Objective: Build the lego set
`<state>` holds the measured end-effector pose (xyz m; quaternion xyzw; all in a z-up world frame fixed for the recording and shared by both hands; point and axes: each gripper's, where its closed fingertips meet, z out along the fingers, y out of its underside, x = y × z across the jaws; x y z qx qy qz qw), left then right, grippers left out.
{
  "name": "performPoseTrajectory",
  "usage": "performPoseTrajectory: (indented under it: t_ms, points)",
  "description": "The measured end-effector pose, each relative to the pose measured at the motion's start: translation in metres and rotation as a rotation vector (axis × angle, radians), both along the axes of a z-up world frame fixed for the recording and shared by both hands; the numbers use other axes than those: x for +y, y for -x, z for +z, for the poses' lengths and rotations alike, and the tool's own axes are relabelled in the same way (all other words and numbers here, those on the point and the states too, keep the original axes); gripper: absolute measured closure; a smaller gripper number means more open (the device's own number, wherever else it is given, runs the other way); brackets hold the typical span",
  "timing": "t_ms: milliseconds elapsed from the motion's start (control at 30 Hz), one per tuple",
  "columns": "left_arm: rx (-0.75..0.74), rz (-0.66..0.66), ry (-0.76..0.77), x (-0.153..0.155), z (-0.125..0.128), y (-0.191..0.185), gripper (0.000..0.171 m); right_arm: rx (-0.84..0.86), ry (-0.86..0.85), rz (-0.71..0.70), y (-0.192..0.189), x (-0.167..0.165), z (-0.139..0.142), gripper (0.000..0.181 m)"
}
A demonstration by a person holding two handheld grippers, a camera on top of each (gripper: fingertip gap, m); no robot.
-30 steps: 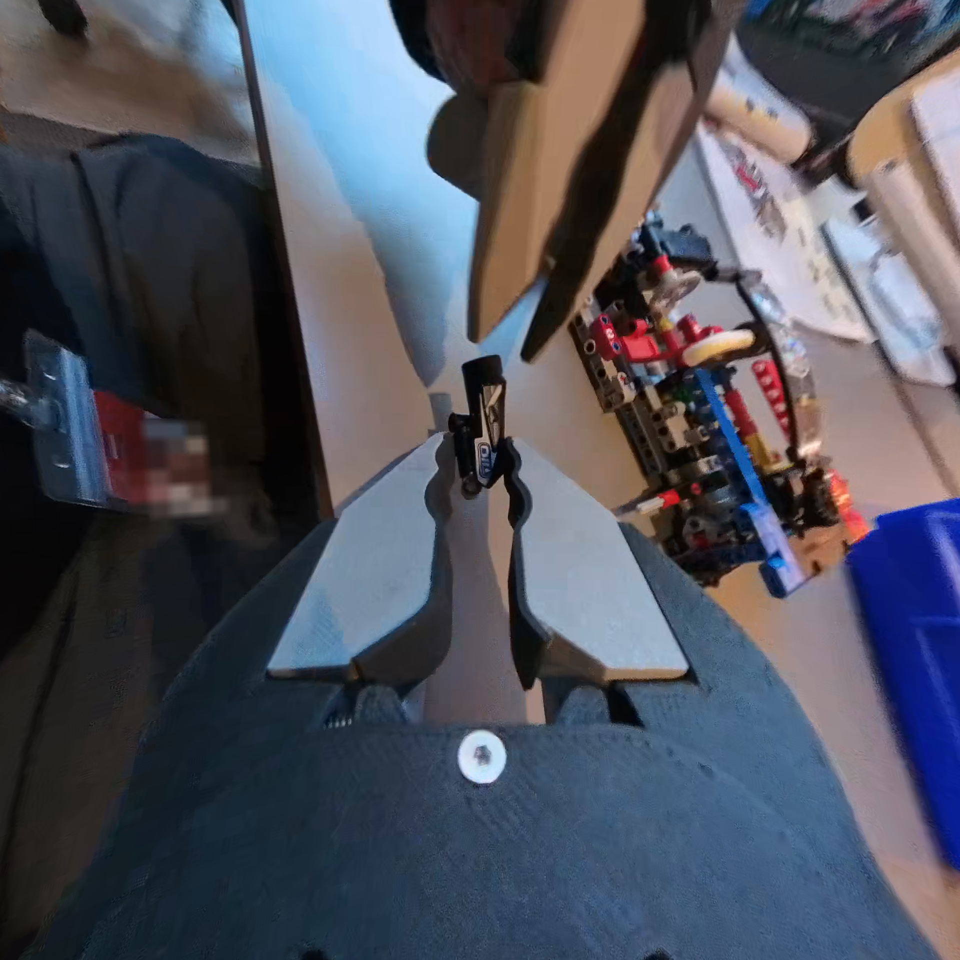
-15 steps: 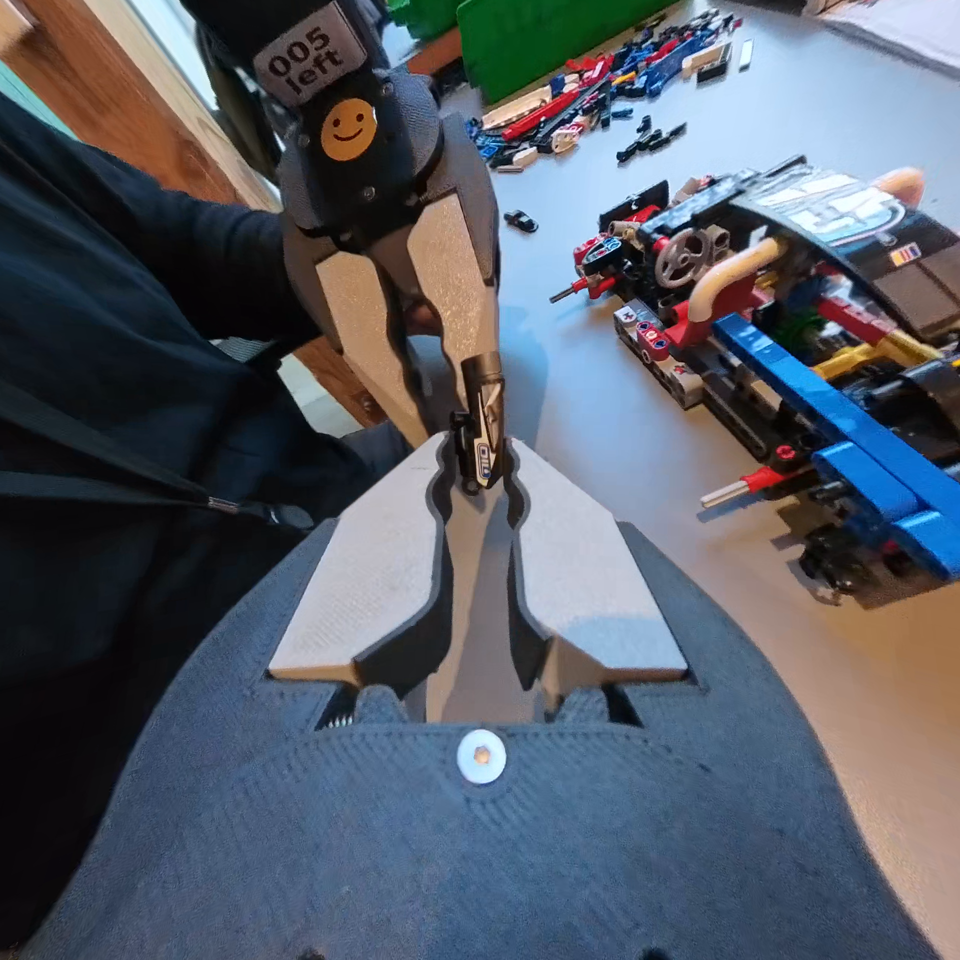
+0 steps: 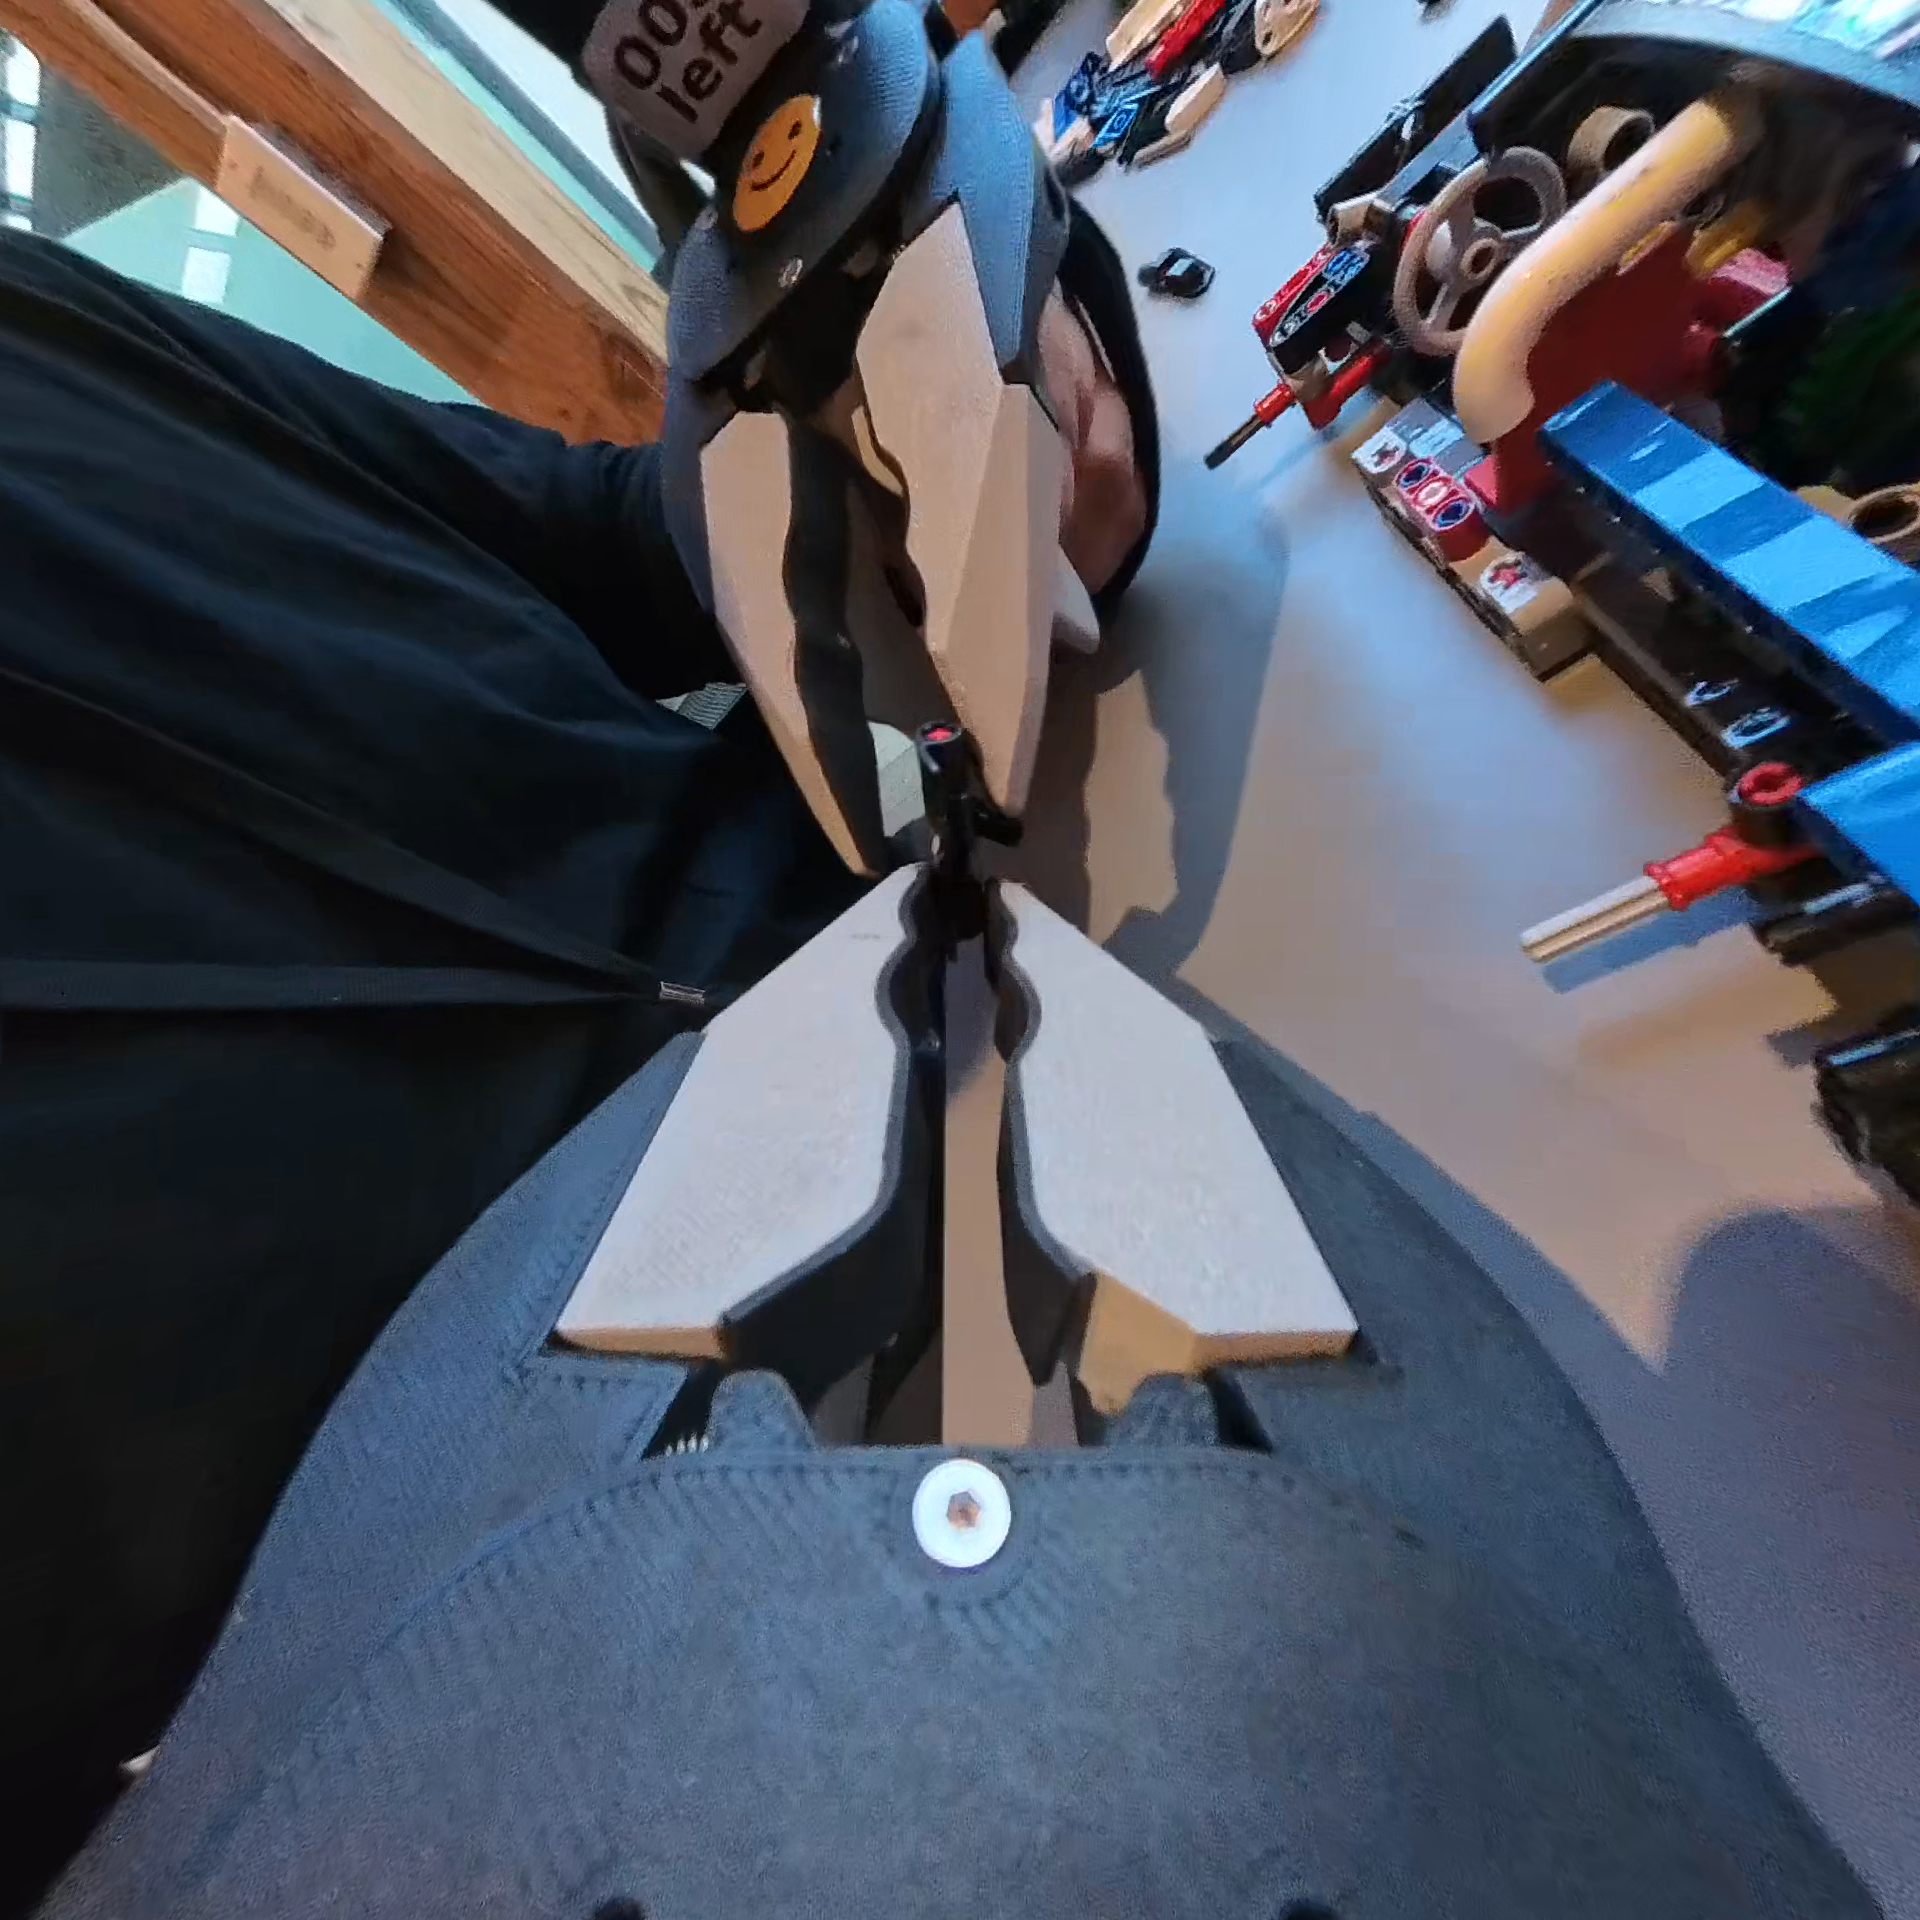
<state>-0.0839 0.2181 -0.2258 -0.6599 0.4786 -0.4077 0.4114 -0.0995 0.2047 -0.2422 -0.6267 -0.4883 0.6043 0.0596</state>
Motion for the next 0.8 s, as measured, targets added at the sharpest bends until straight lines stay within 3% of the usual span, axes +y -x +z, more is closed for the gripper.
performPoseTrajectory:
  t_ms: [100, 300, 533, 800]
  points:
    - [0.026, 0.01, -0.006, 0.004, -0.004, 0.004, 0.163, -0.009, -0.029, -0.009, 0.001, 0.003, -0.002, 0.177]
    - [0.133, 0.016, -0.068, 0.005, -0.016, 0.006, 0.164, -0.073, -0.067, 0.003, 0.001, 0.005, -0.013, 0.176]
    - [0.155, 0.075, 0.006, 0.004, -0.023, 0.012, 0.164, -0.067, -0.059, -0.023, 0.001, 0.01, -0.012, 0.177]
    - [0.213, -0.078, -0.242, -0.013, -0.019, 0.016, 0.146, -0.039, 0.153, 0.081, -0.004, -0.002, -0.001, 0.177]
